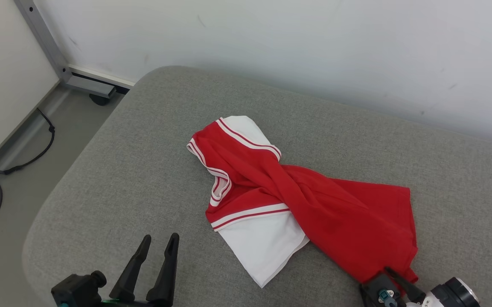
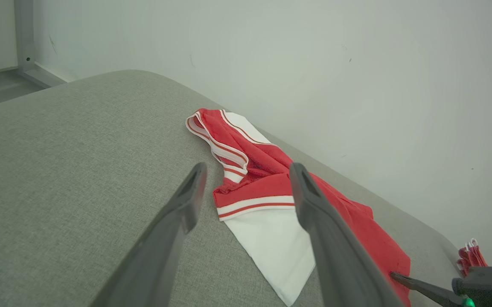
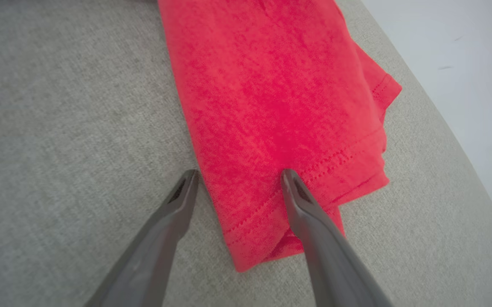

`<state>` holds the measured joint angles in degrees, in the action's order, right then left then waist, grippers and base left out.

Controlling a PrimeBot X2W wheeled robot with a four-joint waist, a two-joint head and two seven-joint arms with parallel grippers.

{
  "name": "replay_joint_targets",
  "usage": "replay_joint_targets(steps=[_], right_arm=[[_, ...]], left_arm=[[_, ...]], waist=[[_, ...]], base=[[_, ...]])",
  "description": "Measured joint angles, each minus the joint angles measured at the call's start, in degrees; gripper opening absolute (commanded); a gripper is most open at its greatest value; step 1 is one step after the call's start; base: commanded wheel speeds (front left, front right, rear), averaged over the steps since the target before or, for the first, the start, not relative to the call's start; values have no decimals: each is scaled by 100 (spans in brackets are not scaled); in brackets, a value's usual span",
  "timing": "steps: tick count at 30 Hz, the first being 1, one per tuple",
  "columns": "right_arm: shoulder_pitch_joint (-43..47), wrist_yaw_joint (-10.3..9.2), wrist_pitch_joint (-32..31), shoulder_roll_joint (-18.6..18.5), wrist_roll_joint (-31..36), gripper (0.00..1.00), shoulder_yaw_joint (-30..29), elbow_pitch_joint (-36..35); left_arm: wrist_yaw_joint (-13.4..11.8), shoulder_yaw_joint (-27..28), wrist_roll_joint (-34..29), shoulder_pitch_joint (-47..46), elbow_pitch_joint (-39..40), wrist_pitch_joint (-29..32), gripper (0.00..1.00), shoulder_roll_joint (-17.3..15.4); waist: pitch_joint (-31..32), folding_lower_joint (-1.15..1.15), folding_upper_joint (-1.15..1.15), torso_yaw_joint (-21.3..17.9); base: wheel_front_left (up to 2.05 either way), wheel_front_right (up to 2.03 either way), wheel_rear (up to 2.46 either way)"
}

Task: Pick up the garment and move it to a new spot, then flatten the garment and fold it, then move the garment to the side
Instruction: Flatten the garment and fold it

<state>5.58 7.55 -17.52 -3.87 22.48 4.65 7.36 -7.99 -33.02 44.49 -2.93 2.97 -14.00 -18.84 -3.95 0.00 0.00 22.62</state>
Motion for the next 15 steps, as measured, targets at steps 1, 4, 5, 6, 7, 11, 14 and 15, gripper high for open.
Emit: replay_joint_targets(steps=[1, 4, 5, 6, 7, 11, 14, 15], right_arm=[[-46, 0, 27, 0, 48, 100, -1, 42], [-159, 0, 98, 7, 141, 100, -23, 199], [-199, 0, 113, 11, 156, 100, -47, 255], [-240, 0, 119, 20, 183, 100, -78, 325], [-275, 0, 140, 26, 186, 100, -119, 382], [-380, 0, 191, 59, 185, 0, -266, 572], [-402, 0, 272, 82, 151, 0, -363, 668], [-424, 0, 292, 81, 97, 0, -409, 680]], left_arm=[[2, -5, 0, -3, -4, 0, 100, 7], [40, -24, 2, -9, -29, -1, 100, 26], [42, -29, 3, -16, -35, -1, 100, 30], [43, -32, 7, -28, -40, -1, 100, 34], [43, -38, 8, -41, -45, -11, 100, 41], [44, -51, 8, -73, -68, -14, 100, 64], [44, -49, 11, -73, -80, -15, 100, 64], [44, -49, 19, -73, -81, -15, 100, 64]], waist=[[-9, 0, 0, 5], [-19, 0, 0, 26], [-20, 0, 0, 32], [-22, 0, 0, 39], [-25, 0, 0, 48], [-22, 0, 0, 86], [-11, 0, 0, 103], [-7, 0, 0, 106]], base=[[0, 0, 0], [0, 0, 0], [0, 0, 0], [0, 0, 0], [0, 0, 0], [0, 0, 0], [0, 0, 0], [0, 0, 0]])
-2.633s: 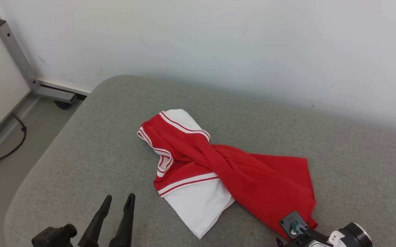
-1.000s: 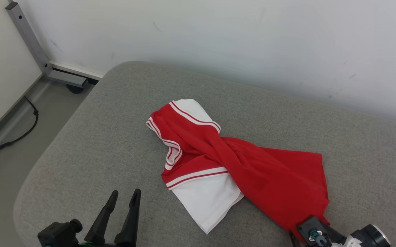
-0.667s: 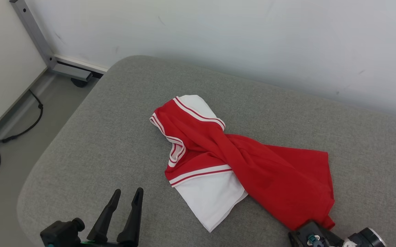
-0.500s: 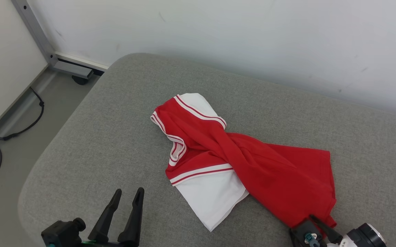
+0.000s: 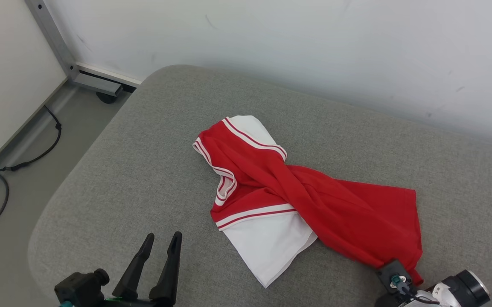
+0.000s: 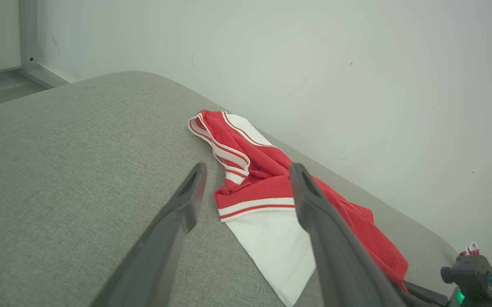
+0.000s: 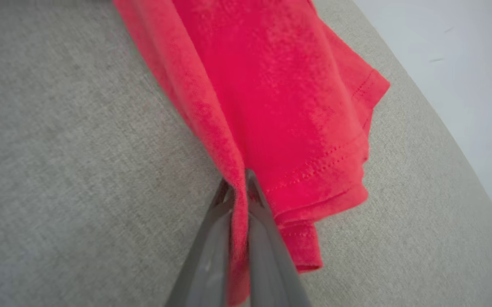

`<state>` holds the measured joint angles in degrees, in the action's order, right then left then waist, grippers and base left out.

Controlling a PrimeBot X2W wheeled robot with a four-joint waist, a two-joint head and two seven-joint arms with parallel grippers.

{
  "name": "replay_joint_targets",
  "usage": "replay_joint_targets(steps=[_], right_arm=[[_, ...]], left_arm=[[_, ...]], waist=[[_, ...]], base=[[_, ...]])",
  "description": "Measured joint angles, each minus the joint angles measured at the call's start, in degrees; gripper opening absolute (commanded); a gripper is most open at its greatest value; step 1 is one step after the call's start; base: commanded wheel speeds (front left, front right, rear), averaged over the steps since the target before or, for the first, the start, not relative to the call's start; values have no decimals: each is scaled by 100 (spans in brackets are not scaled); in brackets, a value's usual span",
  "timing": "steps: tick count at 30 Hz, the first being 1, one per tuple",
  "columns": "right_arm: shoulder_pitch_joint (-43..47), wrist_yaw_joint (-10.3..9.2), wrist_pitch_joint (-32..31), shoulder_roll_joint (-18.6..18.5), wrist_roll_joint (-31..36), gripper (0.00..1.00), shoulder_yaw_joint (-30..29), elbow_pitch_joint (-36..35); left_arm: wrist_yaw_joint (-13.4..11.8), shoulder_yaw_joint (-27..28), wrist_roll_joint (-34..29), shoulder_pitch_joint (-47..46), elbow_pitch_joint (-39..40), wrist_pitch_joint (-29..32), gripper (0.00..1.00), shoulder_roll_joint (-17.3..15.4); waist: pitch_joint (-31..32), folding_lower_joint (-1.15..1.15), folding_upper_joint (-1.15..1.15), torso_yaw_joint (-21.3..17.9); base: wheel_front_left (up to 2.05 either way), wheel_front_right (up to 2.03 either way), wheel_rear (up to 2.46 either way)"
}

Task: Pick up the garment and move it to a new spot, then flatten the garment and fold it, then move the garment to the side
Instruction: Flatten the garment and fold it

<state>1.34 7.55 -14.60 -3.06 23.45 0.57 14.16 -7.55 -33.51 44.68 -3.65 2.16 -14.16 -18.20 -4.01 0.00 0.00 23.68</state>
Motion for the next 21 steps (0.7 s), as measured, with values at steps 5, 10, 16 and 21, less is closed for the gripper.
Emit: replay_joint_targets(steps=[5, 10, 16, 21], right_arm=[[-62, 0, -81, 7, -300, 0, -240, -265], [-90, 0, -322, 14, -486, 0, -498, -921], [-350, 0, -747, -52, -643, 0, -719, -1604], [-662, 0, -1095, -357, -776, 0, -1011, -1669]], left_arm=[[-2, 9, 7, 4, 11, -1, 100, -22], [-8, 8, 5, 7, 29, -1, 100, -41], [-7, -27, 5, 4, 41, 0, 100, -42], [10, -79, -13, -30, 44, 3, 100, -32]], waist=[[19, 0, 0, -22], [17, 0, 0, -88], [-9, 0, 0, -143], [-63, 0, 0, -114]], base=[[0, 0, 0], [0, 0, 0], [0, 0, 0], [0, 0, 0]])
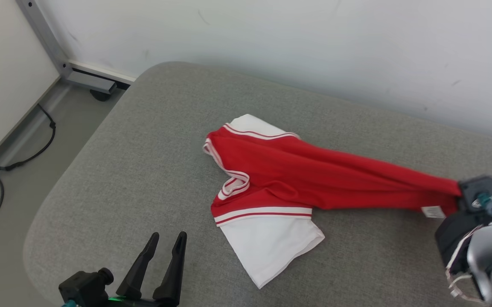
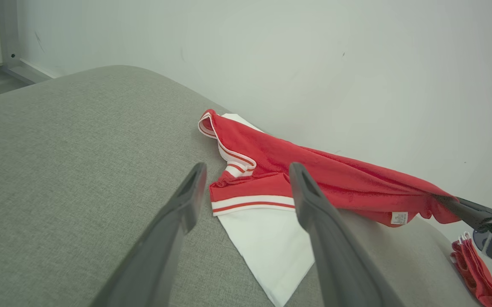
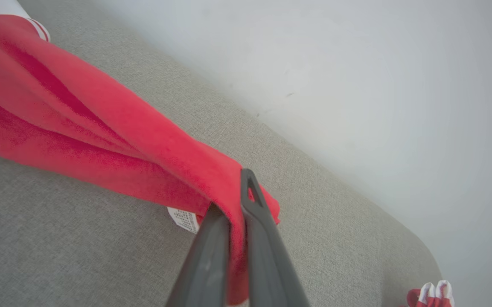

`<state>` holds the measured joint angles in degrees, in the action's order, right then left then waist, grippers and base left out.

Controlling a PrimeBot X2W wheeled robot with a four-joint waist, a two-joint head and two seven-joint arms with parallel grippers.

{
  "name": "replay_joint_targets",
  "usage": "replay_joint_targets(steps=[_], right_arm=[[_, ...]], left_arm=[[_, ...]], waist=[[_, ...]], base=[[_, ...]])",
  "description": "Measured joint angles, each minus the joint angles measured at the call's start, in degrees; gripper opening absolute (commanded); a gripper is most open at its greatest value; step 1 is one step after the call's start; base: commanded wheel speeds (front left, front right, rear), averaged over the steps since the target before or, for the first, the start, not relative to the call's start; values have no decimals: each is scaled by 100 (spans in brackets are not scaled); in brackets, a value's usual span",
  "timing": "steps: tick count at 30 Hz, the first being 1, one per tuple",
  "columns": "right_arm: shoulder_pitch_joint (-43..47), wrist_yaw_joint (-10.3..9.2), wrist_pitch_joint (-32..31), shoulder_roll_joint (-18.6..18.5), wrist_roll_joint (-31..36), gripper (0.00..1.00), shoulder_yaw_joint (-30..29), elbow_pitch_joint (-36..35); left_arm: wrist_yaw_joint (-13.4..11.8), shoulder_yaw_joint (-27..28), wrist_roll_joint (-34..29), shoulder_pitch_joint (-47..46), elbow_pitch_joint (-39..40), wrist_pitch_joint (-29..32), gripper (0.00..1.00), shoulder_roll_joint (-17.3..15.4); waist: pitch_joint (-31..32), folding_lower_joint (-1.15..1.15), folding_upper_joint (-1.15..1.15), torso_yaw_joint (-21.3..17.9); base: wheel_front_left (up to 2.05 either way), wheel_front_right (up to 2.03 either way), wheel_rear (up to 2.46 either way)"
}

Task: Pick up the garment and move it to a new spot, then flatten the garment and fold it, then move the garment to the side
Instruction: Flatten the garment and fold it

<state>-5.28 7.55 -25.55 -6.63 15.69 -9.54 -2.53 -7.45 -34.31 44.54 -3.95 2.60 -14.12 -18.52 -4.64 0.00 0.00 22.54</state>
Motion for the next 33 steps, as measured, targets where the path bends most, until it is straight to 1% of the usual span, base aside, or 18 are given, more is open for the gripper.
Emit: replay_joint_targets(steps=[4, 5, 11, 17, 20, 21, 22, 27, 33], right_arm=[[-323, 0, -380, -301, -68, 0, -181, -16], [-570, 0, -471, -548, -100, 0, -223, 111], [-1263, 0, -569, -1037, -182, 0, -254, 816], [-2031, 0, -407, -1251, -240, 0, -230, 1467], [-2351, 0, -304, -1296, -213, 0, -289, 1780], [-2414, 0, -200, -1311, -207, 38, -304, 1864], [-2498, 0, -109, -1313, -207, 100, -328, 1948], [-3004, 0, 309, -1266, -214, 100, -207, 2331], [-3118, 0, 448, -1085, -204, 100, -127, 2661]], left_arm=[[14, -23, -5, -16, -2, 22, 100, 0], [19, -37, -7, -26, -2, 23, 100, 1], [91, -146, -45, -156, -3, 47, 100, 55], [149, -255, -68, -246, -73, 57, 100, 154], [197, -334, -77, -289, -132, 59, 100, 219], [201, -357, -82, -309, -154, 70, 100, 234], [220, -372, -85, -321, -170, 74, 100, 248], [208, -366, -105, -329, -194, 45, 100, 307], [192, -319, -120, -328, -211, 18, 100, 326]], waist=[[-63, -1, 0, 69], [-116, 0, 0, 97], [-324, 0, 0, 224], [-541, 0, 0, 444], [-629, 0, 0, 590], [-654, 0, 0, 642], [-681, 0, 0, 695], [-850, 0, 0, 869], [-913, 1, -1, 935]], base=[[0, 0, 0], [0, 0, 0], [0, 0, 0], [0, 0, 0], [0, 0, 0], [0, 0, 0], [0, 0, 0], [0, 0, 0], [0, 0, 0]])
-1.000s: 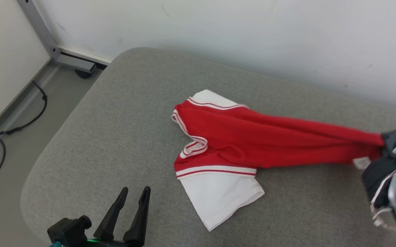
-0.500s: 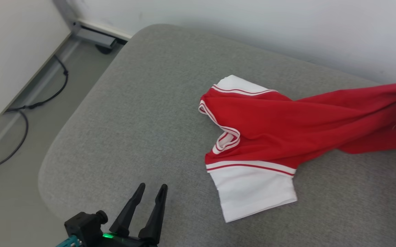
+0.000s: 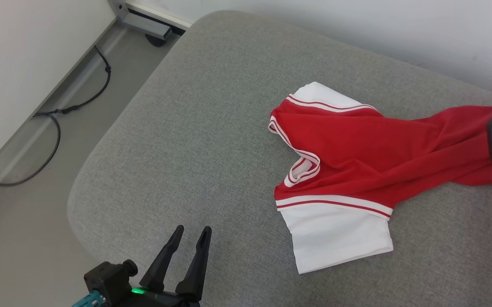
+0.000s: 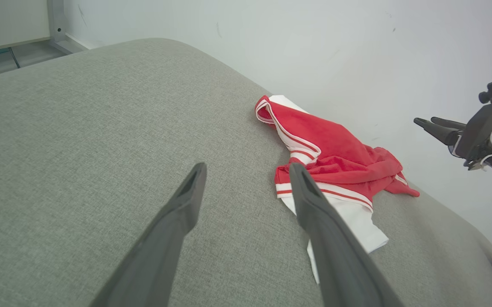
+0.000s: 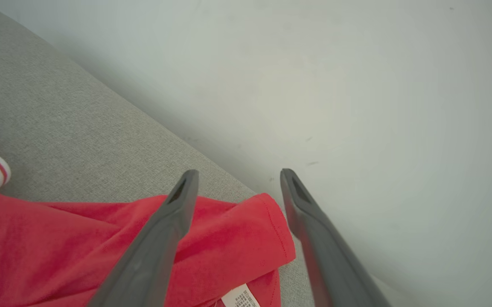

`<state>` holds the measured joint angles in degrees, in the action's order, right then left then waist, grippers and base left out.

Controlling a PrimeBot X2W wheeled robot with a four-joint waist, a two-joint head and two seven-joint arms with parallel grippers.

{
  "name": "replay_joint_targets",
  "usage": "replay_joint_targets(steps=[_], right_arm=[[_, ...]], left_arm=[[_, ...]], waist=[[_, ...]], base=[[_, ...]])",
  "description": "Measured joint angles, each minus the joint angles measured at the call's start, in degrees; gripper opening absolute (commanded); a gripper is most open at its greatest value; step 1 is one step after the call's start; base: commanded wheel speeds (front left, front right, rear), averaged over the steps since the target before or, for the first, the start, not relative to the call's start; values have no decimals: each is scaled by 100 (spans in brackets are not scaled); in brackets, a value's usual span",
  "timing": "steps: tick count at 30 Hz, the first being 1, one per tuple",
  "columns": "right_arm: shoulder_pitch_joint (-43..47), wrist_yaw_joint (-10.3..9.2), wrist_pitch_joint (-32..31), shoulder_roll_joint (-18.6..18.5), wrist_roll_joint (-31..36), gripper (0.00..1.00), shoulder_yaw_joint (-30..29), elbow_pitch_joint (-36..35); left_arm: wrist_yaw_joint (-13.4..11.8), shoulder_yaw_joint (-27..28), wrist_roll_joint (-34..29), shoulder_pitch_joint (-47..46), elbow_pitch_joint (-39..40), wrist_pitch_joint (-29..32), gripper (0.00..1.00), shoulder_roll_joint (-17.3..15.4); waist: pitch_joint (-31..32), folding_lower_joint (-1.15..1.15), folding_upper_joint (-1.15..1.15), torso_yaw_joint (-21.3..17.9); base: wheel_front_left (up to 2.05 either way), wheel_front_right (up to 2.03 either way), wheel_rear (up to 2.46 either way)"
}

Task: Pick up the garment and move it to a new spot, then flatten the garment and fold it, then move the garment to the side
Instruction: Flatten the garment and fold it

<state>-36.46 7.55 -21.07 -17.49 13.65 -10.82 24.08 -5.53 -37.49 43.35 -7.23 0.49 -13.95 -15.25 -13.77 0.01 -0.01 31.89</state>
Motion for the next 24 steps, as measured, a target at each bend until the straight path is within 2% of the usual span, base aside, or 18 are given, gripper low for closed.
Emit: replay_joint_targets(steps=[4, 11, 16, 24], right_arm=[[40, 0, 31, 25, -91, 100, -119, 31], [404, 0, -433, 113, -218, 100, -358, -85], [718, 0, -542, 143, -303, 100, -546, -274], [1046, 0, -617, 363, -374, 100, -909, -291]], left_arm=[[9, -16, -7, -17, -23, 7, 100, -8], [0, -12, -23, -49, 1, 54, 100, -68], [-11, -2, -40, -77, 46, 67, 100, -107], [-4, -33, -56, -170, 75, 83, 100, -109]], waist=[[92, -1, 0, -30], [193, -1, 0, -282], [243, -1, 0, -491], [173, -1, 0, -638]], base=[[0, 0, 0], [0, 0, 0], [0, 0, 0], [0, 0, 0]])
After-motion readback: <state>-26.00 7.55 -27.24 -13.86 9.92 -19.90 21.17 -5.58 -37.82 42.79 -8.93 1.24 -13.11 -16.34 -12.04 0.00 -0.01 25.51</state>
